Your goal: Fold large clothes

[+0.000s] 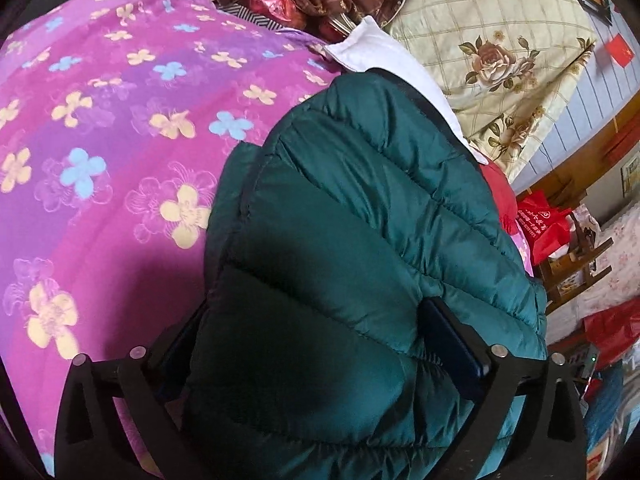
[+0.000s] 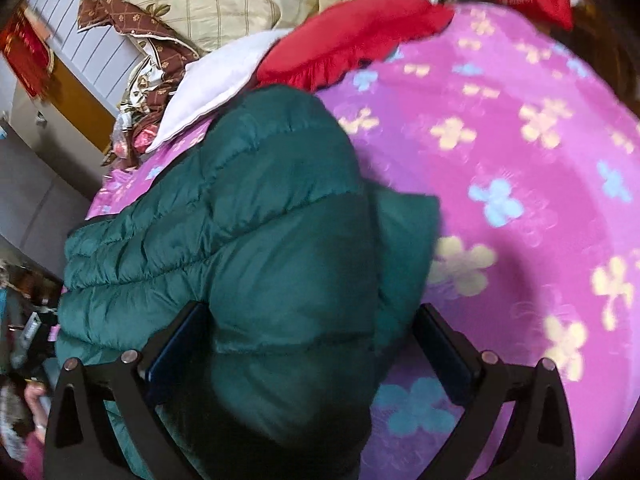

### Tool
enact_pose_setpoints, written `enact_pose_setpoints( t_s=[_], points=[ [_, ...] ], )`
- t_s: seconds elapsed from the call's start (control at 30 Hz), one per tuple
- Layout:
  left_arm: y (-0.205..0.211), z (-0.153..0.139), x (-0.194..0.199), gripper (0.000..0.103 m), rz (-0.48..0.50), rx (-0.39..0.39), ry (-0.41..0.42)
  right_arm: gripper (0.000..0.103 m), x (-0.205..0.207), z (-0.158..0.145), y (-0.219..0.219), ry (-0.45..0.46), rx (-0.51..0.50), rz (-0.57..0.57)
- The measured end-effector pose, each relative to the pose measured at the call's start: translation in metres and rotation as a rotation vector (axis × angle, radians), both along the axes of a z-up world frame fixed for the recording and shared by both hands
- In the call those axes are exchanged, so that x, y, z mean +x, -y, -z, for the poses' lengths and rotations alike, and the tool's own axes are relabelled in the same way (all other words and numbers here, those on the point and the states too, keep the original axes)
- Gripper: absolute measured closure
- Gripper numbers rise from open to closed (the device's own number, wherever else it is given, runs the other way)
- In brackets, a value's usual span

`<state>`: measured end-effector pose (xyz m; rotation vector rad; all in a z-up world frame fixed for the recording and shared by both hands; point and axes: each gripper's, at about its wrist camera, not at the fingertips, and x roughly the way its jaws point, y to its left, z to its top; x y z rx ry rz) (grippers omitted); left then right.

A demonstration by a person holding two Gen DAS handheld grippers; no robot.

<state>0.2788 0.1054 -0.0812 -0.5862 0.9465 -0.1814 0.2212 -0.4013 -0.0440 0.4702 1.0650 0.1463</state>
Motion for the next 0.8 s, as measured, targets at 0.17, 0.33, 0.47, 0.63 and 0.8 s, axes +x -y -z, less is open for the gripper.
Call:
enact_pose_setpoints(
  t_s=[0.17, 0.33, 0.47, 0.63, 0.8],
  points=[
    [0.006, -0.001, 0.001, 0.033, 0.05, -0.013, -0.011, 0.001, 0.007, 0.001, -0.014, 0.017, -0.009, -0.082],
    [0.024, -0.023, -0.012, 0.075, 0.075, 0.098, 0.068, 0.037, 0.002, -0.014, -0.027, 0.076, -0.015, -0.134],
    [0.025, -0.045, -0.03, 0.091, 0.079, 0.13, 0.108, 0.058, -0.013, -0.037, -0.031, 0.125, -0.045, -0.137],
    [0.024, -0.078, -0.065, 0.095, 0.097, 0.124, 0.13, 0.066, -0.041, -0.081, -0.037, 0.194, -0.052, -0.147],
    [0.023, -0.101, -0.117, 0.095, 0.143, 0.122, 0.136, 0.066, -0.084, -0.118, -0.04, 0.219, -0.048, -0.172]
  ],
)
